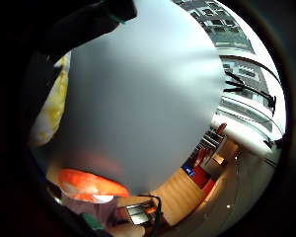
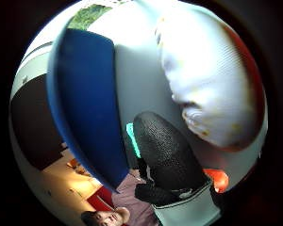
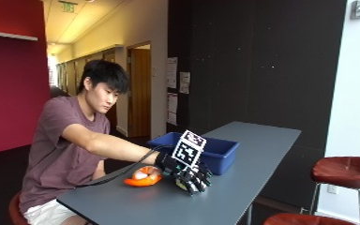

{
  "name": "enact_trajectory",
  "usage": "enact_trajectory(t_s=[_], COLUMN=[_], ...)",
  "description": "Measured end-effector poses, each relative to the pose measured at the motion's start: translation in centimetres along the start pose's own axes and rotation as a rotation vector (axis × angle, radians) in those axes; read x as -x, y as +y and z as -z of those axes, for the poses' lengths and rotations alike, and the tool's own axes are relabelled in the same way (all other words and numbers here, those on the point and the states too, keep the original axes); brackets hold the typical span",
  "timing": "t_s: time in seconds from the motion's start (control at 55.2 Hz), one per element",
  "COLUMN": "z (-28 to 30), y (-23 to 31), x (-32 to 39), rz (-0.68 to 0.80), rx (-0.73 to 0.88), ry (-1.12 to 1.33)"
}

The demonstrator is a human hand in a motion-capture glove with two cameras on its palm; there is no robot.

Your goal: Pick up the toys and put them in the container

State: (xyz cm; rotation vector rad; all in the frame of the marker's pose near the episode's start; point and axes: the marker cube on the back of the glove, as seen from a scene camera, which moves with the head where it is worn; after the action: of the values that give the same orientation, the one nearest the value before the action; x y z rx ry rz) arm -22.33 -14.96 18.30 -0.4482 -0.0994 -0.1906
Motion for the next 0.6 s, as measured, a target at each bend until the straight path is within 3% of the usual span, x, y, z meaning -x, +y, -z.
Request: enact_trajectory(t_s=[0.597], z=[-0.7], y=[-1.1], x=[1.3], rz=[-0.025], rx=[-0.392], ry=[0.03])
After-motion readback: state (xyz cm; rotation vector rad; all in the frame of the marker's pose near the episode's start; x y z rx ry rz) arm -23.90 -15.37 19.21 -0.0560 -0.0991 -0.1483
